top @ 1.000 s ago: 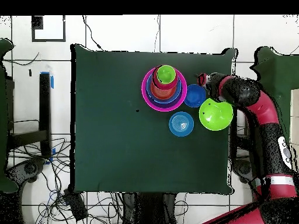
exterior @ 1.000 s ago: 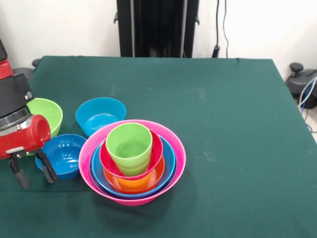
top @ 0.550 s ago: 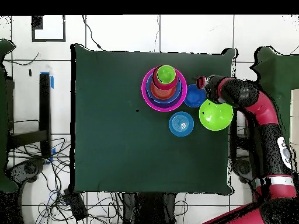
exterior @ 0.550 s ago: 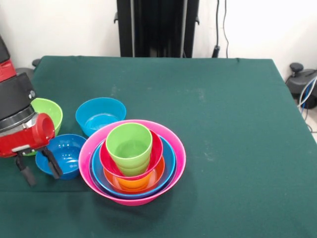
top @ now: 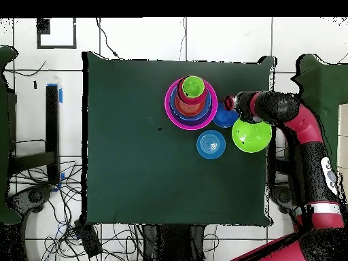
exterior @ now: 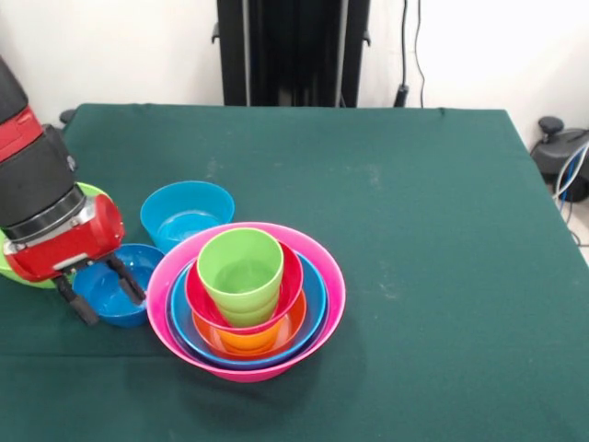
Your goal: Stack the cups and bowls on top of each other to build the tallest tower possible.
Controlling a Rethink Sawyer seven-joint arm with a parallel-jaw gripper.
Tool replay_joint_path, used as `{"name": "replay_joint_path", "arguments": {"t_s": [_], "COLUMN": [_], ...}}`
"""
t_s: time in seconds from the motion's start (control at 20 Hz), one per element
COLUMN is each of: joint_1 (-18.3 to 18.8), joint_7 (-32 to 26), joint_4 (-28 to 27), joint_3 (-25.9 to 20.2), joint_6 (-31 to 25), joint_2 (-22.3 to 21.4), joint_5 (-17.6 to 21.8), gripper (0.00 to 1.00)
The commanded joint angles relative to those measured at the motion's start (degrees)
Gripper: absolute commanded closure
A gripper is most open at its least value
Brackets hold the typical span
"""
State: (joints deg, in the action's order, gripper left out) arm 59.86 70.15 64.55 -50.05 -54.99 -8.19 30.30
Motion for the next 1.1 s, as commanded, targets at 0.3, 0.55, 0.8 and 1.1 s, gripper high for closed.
{"name": "replay_joint_path", "arguments": {"t_s": [0.3, 0.55, 0.8, 1.1], "joint_1": [-4.55, -5.4, -5.41, -5.08], "joint_7": [-24.45, -26.79, -27.74, -28.61], "joint_4": [-4.9, -7.58, -8.03, -7.86], "joint_3": [1.4, 0.74, 0.73, 0.85], "joint_6": [-5.18, -4.81, -4.34, -4.57], "joint_2": [2.28, 3.9, 4.04, 3.02], "joint_5": [5.1, 4.53, 4.27, 4.54], "gripper": [0.0, 0.0, 0.0, 0.0]}}
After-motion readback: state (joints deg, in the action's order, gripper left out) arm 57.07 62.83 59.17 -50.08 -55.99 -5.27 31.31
